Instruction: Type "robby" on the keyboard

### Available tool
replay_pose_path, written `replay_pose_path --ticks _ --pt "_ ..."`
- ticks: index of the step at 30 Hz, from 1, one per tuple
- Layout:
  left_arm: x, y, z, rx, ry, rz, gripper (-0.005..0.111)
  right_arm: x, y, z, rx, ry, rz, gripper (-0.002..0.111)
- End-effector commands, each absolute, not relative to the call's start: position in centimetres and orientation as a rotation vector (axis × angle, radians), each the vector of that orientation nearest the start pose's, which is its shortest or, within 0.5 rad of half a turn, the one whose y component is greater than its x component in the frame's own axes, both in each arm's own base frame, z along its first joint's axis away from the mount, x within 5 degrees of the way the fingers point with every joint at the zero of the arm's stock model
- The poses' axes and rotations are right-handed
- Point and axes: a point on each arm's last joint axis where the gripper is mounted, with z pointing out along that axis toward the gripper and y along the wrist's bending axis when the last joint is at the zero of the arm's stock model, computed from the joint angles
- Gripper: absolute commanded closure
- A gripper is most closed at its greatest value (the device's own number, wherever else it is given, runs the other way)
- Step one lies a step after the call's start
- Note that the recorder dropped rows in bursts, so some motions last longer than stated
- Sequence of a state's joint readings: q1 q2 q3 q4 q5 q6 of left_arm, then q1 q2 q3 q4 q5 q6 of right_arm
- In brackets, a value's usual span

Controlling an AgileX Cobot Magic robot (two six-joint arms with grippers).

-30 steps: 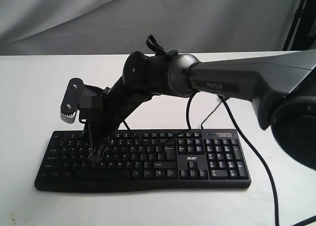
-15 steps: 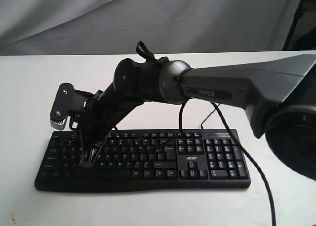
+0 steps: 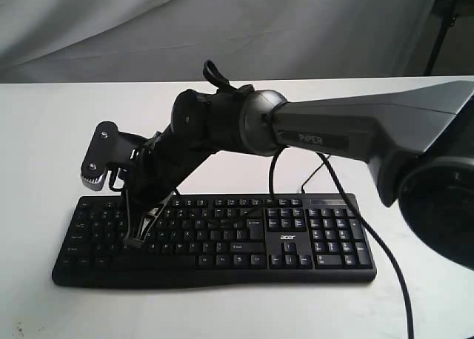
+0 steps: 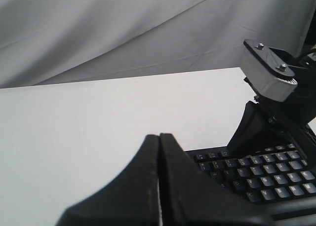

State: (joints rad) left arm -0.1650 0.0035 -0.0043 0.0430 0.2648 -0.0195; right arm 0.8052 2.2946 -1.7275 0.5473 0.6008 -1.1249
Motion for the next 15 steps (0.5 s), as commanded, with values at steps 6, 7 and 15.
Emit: replay_pose_path --ticks 6,7,15 --pt "5.5 -0.8 19.0 0.161 1.736 -0.097 0.107 32.1 37.6 13.8 -1.819 1.85 0.46 0.108" --pt "5.5 -0.8 19.0 0.161 1.736 -0.097 0.107 32.1 37.6 13.7 -1.819 1.854 0.461 0.108" --pt "5.5 -0.8 19.0 0.161 1.736 -0.097 0.107 32.0 38.0 12.9 -1.798 1.864 0.469 0.108"
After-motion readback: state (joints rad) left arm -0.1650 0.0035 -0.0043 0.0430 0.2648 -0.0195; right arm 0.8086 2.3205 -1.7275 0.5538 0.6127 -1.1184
